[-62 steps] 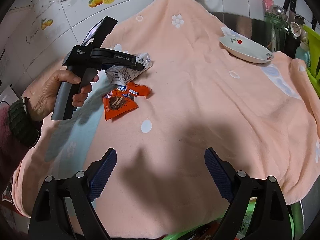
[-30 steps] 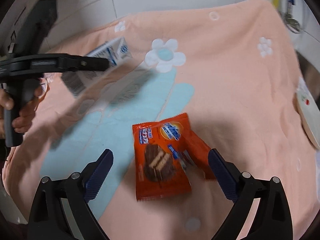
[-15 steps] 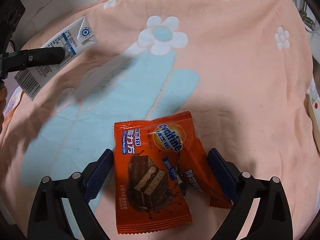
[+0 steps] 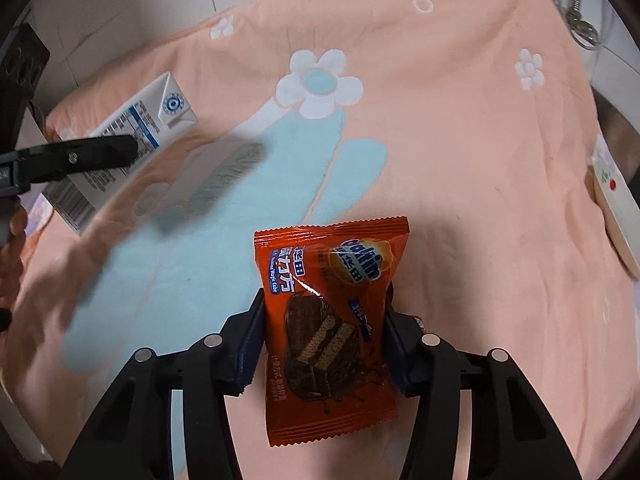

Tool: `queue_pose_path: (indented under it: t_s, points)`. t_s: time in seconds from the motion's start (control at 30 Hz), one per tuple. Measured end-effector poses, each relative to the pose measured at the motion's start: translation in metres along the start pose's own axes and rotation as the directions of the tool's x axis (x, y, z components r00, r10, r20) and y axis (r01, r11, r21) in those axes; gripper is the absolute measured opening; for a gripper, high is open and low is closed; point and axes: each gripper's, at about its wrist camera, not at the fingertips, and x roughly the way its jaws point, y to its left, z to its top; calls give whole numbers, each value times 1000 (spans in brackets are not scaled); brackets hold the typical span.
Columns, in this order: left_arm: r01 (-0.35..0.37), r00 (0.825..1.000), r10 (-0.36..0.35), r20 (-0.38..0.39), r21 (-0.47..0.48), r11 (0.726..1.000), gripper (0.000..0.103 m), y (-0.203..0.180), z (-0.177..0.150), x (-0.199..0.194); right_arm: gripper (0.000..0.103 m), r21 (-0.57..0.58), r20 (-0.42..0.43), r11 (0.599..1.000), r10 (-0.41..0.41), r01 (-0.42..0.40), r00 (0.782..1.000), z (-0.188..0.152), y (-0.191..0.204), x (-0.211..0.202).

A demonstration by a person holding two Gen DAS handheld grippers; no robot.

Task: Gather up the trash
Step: 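Drop the wafer packet into the green basket while the left gripper drops the carton in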

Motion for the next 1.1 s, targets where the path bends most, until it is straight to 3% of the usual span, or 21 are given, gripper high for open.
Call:
queue_pose_path:
  t_s: [0.43, 0.83, 1.1]
  points:
    - [81, 997, -81, 5, 51, 995, 66, -50, -33, -29, 48, 79, 80, 997, -12, 6, 997, -49, 19, -70]
    - [181, 983, -179, -29, 149, 972, 66, -124, -75, -40, 50, 188, 108, 979, -104, 82, 989, -125, 3, -137]
    - [249, 968, -234, -90, 227, 942, 66, -178, -109, -35, 51, 293, 105, 941, -207, 168, 973, -195, -17, -178]
